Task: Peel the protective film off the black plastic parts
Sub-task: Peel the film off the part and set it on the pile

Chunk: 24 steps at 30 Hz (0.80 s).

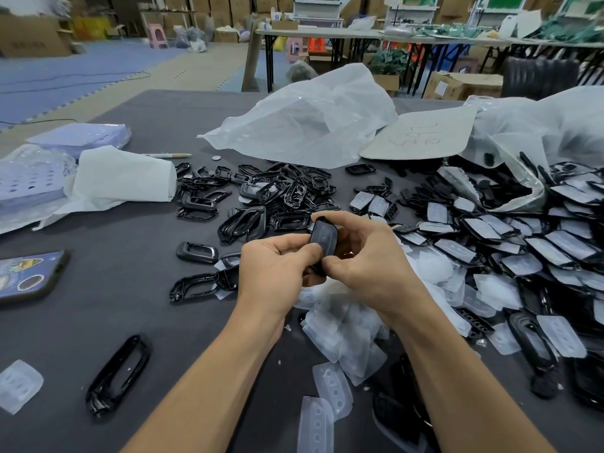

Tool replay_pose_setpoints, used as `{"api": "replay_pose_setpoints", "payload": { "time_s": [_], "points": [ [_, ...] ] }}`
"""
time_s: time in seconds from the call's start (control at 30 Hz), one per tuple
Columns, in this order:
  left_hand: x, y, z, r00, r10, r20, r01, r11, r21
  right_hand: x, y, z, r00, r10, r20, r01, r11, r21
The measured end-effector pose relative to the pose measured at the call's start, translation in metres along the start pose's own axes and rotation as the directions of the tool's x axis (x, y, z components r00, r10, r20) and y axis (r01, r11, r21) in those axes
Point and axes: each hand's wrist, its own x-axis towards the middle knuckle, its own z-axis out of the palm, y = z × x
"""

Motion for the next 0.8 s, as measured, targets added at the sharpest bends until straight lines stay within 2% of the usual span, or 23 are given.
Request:
{"api": "replay_pose_setpoints", "payload": {
  "time_s": [0.2,0.37,0.47,0.57,0.67,0.73,0.8],
  "points": [
    [0.003,0.0,0.001,0.997,-0.015,-0.075,0.011,0.999,-0.053,-0.001,-0.001,0.003,0.996,0.092,0.015,-0.092,0.995,0.025],
    [-0.002,0.003,0.003,0.996,0.005,-0.094,-0.012,0.998,-0.068,-0.005,-0.003,0.009,0.996,0.033,-0.082,-0.042,0.993,-0.107],
    [-0.001,0.007,-0.002,0.995,0.09,-0.031,-0.085,0.985,0.149,-0.006,-0.004,0.008,0.992,0.031,-0.122,-0.044,0.994,-0.105],
    [0.0,0.01,-0.008,0.98,0.193,0.037,-0.188,0.864,0.467,-0.005,-0.005,0.006,0.99,0.057,-0.128,-0.066,0.995,-0.071],
    [-0.007,0.011,-0.007,0.95,0.311,0.029,-0.265,0.752,0.604,-0.003,-0.006,0.002,0.988,0.123,-0.096,-0.124,0.992,-0.001],
    [-0.007,0.012,-0.006,0.941,0.337,0.008,-0.289,0.792,0.537,-0.002,-0.007,-0.001,0.985,0.162,-0.061,-0.161,0.987,0.014],
    [-0.003,0.013,-0.007,0.961,0.277,-0.011,-0.248,0.878,0.41,-0.002,-0.007,-0.003,0.981,0.187,-0.052,-0.187,0.982,0.005]
  ]
}}
